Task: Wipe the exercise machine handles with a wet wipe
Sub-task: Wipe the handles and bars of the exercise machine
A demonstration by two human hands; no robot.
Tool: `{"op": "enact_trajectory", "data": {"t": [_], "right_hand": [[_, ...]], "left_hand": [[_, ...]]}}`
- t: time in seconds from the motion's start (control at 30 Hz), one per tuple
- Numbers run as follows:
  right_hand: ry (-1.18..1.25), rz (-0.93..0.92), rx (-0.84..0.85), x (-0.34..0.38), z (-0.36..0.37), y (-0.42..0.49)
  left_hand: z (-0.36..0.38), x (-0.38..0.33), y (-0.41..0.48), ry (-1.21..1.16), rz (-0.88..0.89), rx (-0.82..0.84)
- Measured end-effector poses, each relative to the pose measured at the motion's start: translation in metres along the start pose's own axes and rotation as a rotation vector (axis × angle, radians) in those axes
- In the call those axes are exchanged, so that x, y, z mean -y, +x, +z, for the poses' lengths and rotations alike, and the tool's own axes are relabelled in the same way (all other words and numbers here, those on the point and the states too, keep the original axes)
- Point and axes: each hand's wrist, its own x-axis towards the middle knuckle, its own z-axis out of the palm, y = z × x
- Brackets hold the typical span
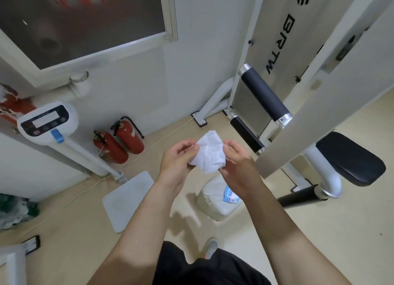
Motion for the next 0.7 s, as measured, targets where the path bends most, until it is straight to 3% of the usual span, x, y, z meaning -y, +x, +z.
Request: {"op": "enact_trajectory", "data": {"t": [0.13,0.23,0.33,0.4,0.5,0.6,0.7], "right_hand": [[0.209,-0.024,0.034,-0.001,0.002,0.012],[-0.02,0.049,-0.157,-0.011,0.011,0.024],[-0.365,0.196,-0.512,-0.026,0.018,0.033],[-0.402,0.107,-0.545,-0.03,0.027,0.035],[-0.479,-0.054,-0.357,-0.025,0.038,0.042],[-0.601,-0.114,-0.066,-0.017,0.041,0.049],[-0.592,-0.165,0.004,-0.014,0.038,0.042]], "left_hand": [[-0.015,-0.006,0.024,-0.184,-0.101,-0.098],[-0.023,-0.016,0.039,-0.138,-0.097,-0.025],[-0.02,-0.04,0.044,0.315,0.113,0.047],[-0.02,-0.059,0.048,0.719,0.355,0.168],[-0.016,-0.089,0.052,1.009,0.455,0.486],[-0.011,-0.108,0.06,0.942,0.457,0.66],[-0.004,-0.115,0.073,0.75,0.341,0.758]]}}
